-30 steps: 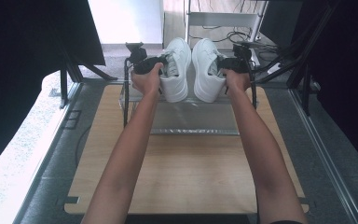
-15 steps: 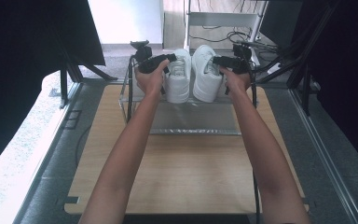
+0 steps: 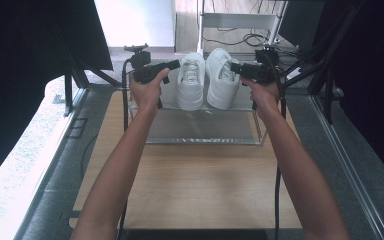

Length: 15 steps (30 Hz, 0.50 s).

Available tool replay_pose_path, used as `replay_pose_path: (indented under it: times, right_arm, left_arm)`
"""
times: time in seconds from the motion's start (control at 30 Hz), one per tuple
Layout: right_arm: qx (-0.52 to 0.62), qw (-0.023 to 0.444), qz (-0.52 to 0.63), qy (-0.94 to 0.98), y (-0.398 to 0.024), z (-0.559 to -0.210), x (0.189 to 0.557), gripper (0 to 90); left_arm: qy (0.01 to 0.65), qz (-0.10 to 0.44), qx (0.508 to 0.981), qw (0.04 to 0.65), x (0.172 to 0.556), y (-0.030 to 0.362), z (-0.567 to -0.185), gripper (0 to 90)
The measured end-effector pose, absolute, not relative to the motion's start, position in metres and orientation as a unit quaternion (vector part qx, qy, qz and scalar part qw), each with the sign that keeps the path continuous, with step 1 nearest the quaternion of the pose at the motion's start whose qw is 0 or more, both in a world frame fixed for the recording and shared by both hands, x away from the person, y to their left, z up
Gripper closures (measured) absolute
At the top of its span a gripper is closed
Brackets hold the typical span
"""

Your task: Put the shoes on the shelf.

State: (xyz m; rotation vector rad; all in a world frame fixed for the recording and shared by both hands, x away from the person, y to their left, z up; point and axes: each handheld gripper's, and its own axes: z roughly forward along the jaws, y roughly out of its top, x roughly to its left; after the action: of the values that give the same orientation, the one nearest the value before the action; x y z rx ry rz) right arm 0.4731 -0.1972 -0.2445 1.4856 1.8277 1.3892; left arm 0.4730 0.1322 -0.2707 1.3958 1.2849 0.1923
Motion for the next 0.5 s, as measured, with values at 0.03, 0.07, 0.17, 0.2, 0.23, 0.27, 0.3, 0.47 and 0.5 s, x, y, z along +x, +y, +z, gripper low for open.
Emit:
replay_pose_path:
  times: [0.03, 0.07, 0.17, 0.2, 0.23, 0.27, 0.3, 0.47, 0.5]
  right_arm:
    - [0.525, 0.206, 0.501, 0.657, -0.199, -0.244, 0.466, 53.5]
    - [0.517, 0.208, 0.506, 0.659, -0.200, -0.244, 0.461, 56.9]
    - [0.479, 0.228, 0.523, 0.667, -0.208, -0.247, 0.435, 70.3]
    - [0.472, 0.232, 0.524, 0.670, -0.210, -0.250, 0.429, 72.0]
    - [0.466, 0.229, 0.525, 0.674, -0.212, -0.253, 0.423, 74.8]
    - [0.460, 0.219, 0.529, 0.679, -0.212, -0.257, 0.419, 76.7]
    - [0.454, 0.211, 0.528, 0.686, -0.211, -0.262, 0.415, 78.2]
    - [0.427, 0.187, 0.515, 0.720, -0.190, -0.285, 0.409, 85.7]
    - [0.425, 0.179, 0.511, 0.726, -0.184, -0.291, 0.411, 86.8]
  left_arm:
    - [0.546, 0.086, 0.602, 0.576, 0.470, 0.134, -0.271, 51.8]
    - [0.540, 0.089, 0.611, 0.571, 0.464, 0.136, -0.272, 52.8]
    - [0.534, 0.085, 0.627, 0.560, 0.451, 0.142, -0.281, 53.8]
    - [0.532, 0.079, 0.631, 0.560, 0.447, 0.144, -0.286, 53.9]
    - [0.529, 0.075, 0.634, 0.559, 0.443, 0.145, -0.290, 53.8]
    - [0.529, 0.076, 0.637, 0.555, 0.440, 0.145, -0.295, 53.7]
    - [0.527, 0.078, 0.642, 0.551, 0.438, 0.145, -0.299, 53.7]
    - [0.534, 0.065, 0.649, 0.538, 0.439, 0.141, -0.322, 54.0]
    - [0.534, 0.065, 0.652, 0.535, 0.439, 0.141, -0.325, 54.1]
